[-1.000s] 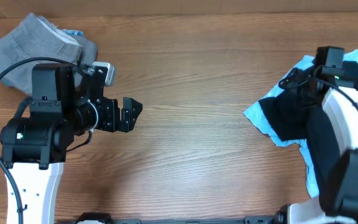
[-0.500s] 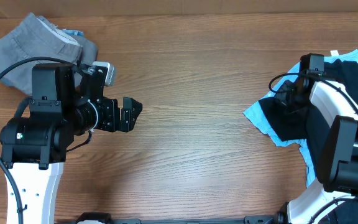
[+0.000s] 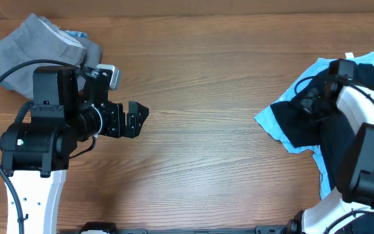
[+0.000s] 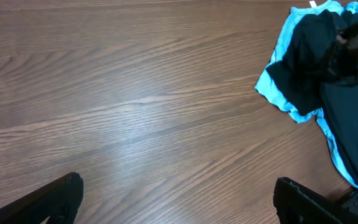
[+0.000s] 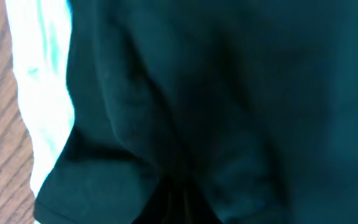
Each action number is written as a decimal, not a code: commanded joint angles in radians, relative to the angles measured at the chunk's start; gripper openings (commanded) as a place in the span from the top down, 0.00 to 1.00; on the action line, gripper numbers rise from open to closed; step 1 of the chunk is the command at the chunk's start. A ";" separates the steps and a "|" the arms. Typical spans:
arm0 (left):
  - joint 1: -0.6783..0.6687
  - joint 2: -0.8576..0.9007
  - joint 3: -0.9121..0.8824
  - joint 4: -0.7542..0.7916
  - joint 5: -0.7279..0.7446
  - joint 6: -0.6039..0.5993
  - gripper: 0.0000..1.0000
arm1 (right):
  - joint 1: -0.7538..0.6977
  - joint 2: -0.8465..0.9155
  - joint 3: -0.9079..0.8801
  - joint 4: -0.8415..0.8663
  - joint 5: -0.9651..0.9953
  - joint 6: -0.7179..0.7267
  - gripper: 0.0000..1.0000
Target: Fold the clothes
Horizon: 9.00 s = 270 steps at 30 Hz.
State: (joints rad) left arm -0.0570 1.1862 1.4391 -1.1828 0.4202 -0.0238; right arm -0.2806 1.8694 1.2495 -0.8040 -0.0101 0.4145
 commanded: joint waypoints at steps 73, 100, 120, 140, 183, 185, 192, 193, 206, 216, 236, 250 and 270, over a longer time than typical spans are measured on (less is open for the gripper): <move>-0.365 1.241 0.726 0.224 -0.046 0.141 0.18 | 0.900 -0.719 0.447 -0.517 0.427 0.219 0.23; -0.400 1.386 0.735 0.349 -0.393 0.035 0.96 | 0.900 -0.682 0.447 -0.594 0.412 0.219 0.25; 0.019 1.378 1.256 -0.016 -0.385 -0.113 0.43 | 0.843 -0.614 0.445 -0.679 0.407 0.297 0.18; 0.053 0.898 1.523 -0.507 -0.463 0.010 0.30 | 0.540 -0.284 0.353 -0.710 0.059 0.093 0.08; 0.184 0.319 0.047 -0.385 -0.387 -0.113 0.00 | 0.330 -0.335 -0.471 0.154 -0.253 0.128 0.96; 0.184 0.319 -0.017 -0.343 -0.339 -0.112 0.00 | 0.330 -0.375 -0.439 0.085 -0.198 0.129 0.96; 0.179 0.319 -0.301 -0.149 -0.239 -0.158 0.04 | 0.330 -0.516 -0.346 -0.140 -0.042 0.137 0.96; 0.179 0.319 -0.344 -0.115 -0.239 -0.167 0.05 | 0.330 -0.531 -0.344 -0.149 -0.042 0.137 0.96; 0.179 0.319 -0.746 0.393 -0.130 -0.243 0.34 | 0.330 -0.569 -0.345 -0.148 -0.024 0.136 0.96; 0.219 0.310 -0.674 0.247 -0.087 -0.241 0.96 | 0.330 -0.569 -0.345 -0.213 0.020 0.137 0.96; 0.350 0.115 -0.430 -0.082 -0.171 -0.178 0.96 | 0.331 -0.528 -0.426 -0.309 -0.132 0.208 0.43; 0.350 0.115 -0.430 -0.086 -0.144 -0.169 0.96 | 0.331 -0.513 -0.692 0.016 -0.264 0.305 0.58; 0.365 0.081 -0.426 -0.153 -0.105 -0.167 0.96 | 0.332 -0.681 -0.476 -0.439 -0.246 0.206 0.96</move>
State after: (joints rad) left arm 0.2909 1.3048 0.9913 -1.3308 0.3008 -0.2031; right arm 0.0528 1.2594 0.7341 -1.1984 -0.2619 0.6361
